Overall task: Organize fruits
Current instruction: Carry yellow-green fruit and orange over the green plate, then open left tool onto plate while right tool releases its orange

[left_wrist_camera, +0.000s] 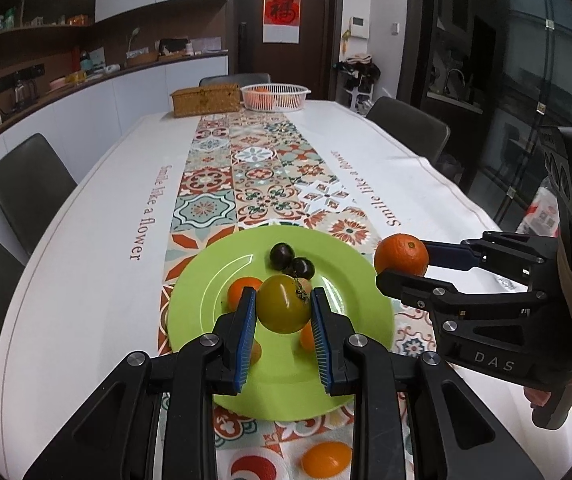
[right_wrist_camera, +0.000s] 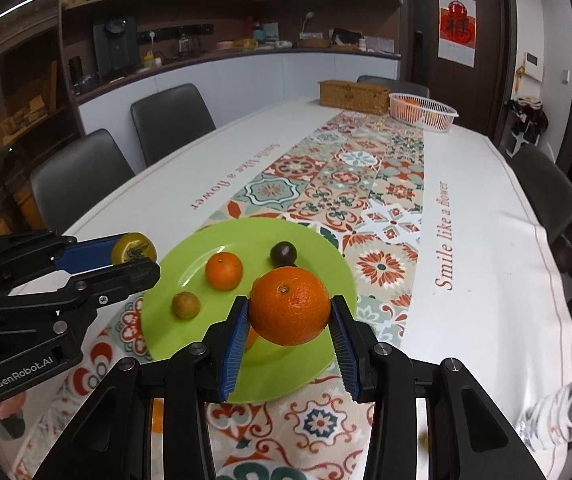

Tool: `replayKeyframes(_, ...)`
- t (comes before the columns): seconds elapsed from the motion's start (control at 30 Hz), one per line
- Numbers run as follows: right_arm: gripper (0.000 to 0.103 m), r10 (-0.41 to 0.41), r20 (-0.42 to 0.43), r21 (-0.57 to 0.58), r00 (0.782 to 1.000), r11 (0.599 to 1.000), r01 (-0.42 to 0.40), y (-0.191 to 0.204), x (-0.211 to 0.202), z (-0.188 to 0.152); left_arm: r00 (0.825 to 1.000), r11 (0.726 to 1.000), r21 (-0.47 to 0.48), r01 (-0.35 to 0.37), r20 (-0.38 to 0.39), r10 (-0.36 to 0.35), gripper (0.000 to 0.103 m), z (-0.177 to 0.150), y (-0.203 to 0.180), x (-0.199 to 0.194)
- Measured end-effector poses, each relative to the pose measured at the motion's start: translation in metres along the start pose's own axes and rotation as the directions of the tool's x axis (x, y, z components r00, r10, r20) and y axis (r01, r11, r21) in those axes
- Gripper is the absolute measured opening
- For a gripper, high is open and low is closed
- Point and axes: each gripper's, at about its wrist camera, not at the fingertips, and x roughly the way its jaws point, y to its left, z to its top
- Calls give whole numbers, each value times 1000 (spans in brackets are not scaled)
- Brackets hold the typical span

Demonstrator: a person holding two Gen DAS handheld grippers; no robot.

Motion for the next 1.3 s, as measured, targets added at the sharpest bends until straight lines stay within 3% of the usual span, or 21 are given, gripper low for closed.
replayKeyframes(0.57, 41, 20, -75, 7, 997, 1000, -19, -5, 54, 1, 997, 1000, -2, 16, -74, -16, 27, -5, 11, 46)
replayKeyframes(0.7, 42, 18, -81, 5, 997, 1000, -17, -4, 58, 2, 998, 1000, -6, 0, -70, 0, 32, -4, 13, 45)
replayKeyframes(0.8, 45, 8, -75, 7, 997, 1000, -7, -4, 56, 2, 998, 1000, -17, -10, -64, 9, 39, -4, 16, 41)
replayKeyframes(1.1, 46, -8, -46, 27, 999, 1000, 9, -3, 31, 3, 996, 995, -40, -91, -26, 90, 41, -2, 13, 7)
replayKeyframes(1.3, 46, -7, -11, 33, 1000, 999, 8, 1, 3, 2, 996, 994, -64, -89, -9, 89, 43, 1, 6, -21)
